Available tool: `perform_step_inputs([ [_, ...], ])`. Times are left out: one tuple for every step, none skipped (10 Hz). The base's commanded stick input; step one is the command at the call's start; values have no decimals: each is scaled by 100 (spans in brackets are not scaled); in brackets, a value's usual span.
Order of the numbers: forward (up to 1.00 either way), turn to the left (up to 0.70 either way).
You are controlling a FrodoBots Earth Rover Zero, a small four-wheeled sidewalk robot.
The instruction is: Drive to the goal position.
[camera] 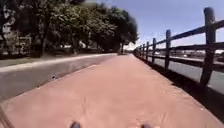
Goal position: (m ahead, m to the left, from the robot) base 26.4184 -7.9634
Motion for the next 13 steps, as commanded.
perform_step_inputs([
  [100, -27],
  [100, -40],
  [100, -40],
  [100, -40],
  [100, -14],
  [100, 0],
  [100, 0],
  [100, 0],
  [100, 0],
  [100, 0],
  [100, 0],
  [100, 0],
  [100, 0],
])
